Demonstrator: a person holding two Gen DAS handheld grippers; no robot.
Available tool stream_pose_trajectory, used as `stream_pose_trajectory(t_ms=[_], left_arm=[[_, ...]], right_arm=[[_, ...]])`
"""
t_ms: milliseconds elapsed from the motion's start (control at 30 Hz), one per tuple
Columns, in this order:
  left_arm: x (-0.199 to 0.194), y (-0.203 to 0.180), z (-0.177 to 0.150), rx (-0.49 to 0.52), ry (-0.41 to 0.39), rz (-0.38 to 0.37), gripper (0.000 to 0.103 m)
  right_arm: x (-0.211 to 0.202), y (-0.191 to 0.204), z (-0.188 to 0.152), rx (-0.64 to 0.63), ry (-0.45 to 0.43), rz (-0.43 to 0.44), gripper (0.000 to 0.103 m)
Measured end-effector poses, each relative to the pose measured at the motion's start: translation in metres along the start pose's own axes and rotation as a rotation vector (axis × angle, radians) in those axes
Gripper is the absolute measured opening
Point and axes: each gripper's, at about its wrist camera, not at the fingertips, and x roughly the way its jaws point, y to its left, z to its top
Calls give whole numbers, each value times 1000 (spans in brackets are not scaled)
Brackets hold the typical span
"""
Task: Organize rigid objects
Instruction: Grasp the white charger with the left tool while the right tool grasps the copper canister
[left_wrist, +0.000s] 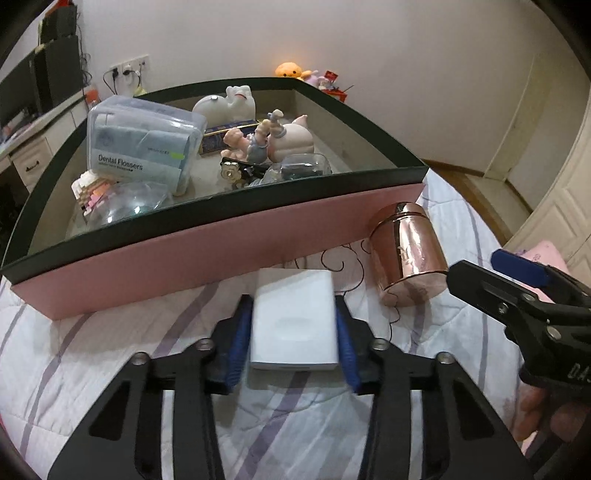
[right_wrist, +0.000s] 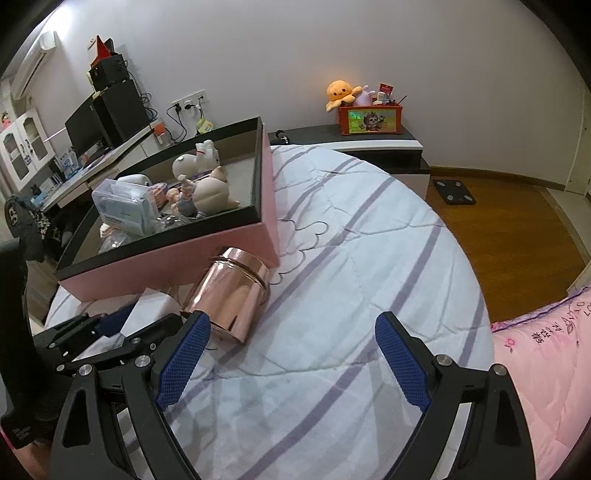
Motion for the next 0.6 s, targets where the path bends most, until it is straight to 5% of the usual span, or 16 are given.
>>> stream_pose_trajectory(t_ms=[233, 500, 567, 600], left_arm=[[-16, 18, -14, -29, -7, -5, 41], [-29, 33, -29, -55, -15, 18, 41], [-33, 35, -31, -58, -17, 23, 41], [-36, 37, -32, -60, -19, 25, 41]], right_arm=[[1, 16, 3, -22, 14, 61, 92], [48, 37, 12, -47, 84, 39, 91], [52, 41, 11, -70, 72, 8, 81], [50, 42, 10, -81, 67, 4, 64]])
